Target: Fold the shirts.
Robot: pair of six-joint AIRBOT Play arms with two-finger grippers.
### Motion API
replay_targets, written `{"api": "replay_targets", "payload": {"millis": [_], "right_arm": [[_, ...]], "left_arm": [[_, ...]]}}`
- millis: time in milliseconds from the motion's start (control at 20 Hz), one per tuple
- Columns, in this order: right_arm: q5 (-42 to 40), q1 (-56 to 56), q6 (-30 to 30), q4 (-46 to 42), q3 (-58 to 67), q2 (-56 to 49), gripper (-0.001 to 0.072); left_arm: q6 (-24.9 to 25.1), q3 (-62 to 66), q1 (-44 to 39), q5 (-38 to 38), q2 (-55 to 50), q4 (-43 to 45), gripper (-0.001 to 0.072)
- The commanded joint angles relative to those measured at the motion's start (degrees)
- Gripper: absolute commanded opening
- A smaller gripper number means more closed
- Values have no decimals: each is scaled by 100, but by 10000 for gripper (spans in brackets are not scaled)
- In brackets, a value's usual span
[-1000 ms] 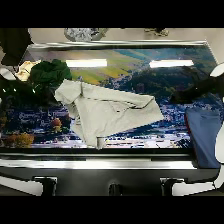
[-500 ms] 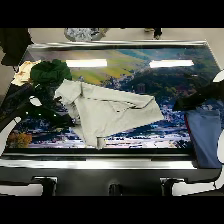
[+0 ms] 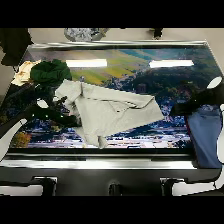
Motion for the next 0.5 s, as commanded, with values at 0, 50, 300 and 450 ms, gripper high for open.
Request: {"api": "replay_targets", "payload": {"millis": [0,50,300,450], "right_arm": [[-885,-2,83,479,-699,-92,574],[-1012,-2,83,654,-772,-186,574],[-1366,9,17,1530,-774,-688,554],[-1353,190,17,1504,-774,-791,346]], "left_arm": [[2,4,15,-68,201,-15,35],[2,4,15,-81,275,-15,35],[2,4,4,-85,533,-46,35],[37,7,7,-79,595,-61,35]]}}
